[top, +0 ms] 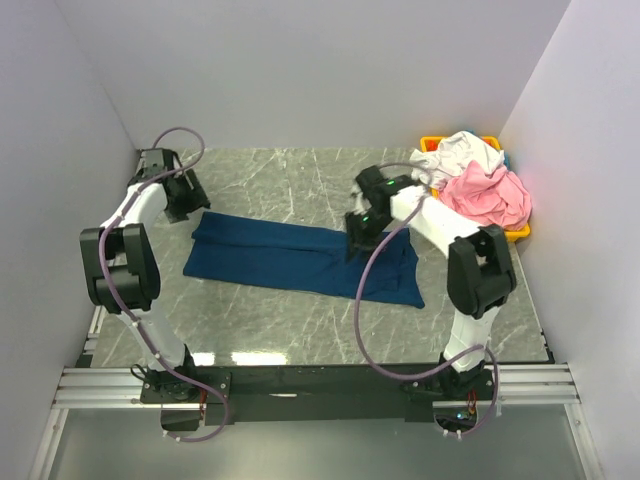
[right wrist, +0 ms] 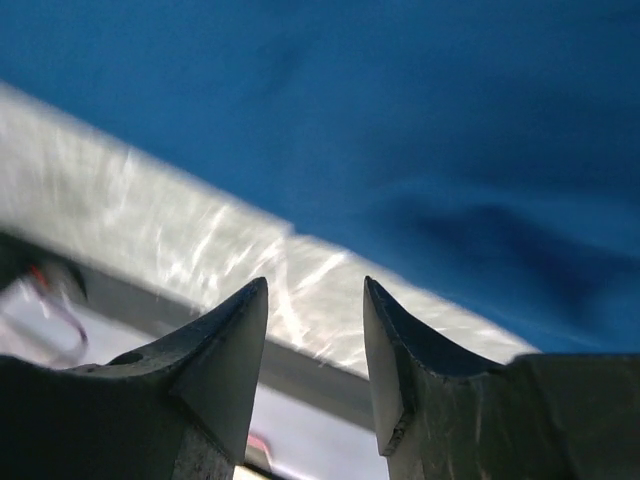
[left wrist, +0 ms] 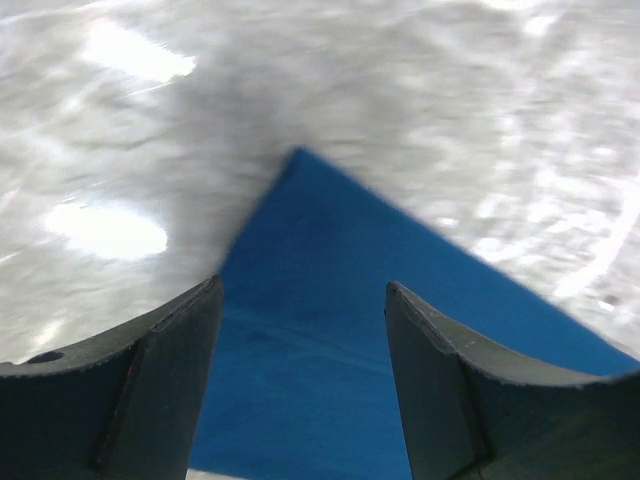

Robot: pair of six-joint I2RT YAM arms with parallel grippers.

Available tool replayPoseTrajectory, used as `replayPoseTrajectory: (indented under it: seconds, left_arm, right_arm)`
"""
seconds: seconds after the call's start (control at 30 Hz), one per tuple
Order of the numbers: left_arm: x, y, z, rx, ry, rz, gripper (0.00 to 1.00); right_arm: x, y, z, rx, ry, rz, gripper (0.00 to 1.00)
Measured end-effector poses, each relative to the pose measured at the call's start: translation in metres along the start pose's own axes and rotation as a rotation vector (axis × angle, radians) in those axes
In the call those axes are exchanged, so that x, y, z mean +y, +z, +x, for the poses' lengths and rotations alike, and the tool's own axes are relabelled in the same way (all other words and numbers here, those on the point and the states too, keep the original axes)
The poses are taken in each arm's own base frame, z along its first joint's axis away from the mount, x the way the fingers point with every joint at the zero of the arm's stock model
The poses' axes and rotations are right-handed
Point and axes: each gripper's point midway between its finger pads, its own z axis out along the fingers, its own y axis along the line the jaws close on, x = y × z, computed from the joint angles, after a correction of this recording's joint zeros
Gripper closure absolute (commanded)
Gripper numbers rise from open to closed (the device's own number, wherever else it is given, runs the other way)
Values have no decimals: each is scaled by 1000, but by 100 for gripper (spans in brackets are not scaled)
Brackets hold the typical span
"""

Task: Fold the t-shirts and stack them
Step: Fold the tshirt

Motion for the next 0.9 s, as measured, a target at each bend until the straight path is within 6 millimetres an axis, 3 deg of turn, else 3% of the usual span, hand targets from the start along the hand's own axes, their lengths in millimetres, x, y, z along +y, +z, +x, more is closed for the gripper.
replayPoseTrajectory:
  seconds: [0.23,0.33,0.5,0.8,0.9]
  left_arm:
    - [-69,0,2,-18,27,153,28]
    - [-76,15,10,16,-6,185,29]
    - [-67,40,28,88,-59,176,28]
    - [-63,47,40,113,-81,173,28]
    - [-58,52,44,121,-89,165,28]
  right_arm:
    - [-107,-42,-56,-209,227,133,49]
    - [-134,-48,-65,-250,268,170,49]
    - [-157,-40,-78,-273,298,197,49]
    - [-178,-8,-92,-265,318,217,50]
    - [-183,0,-96,-267,322,217,58]
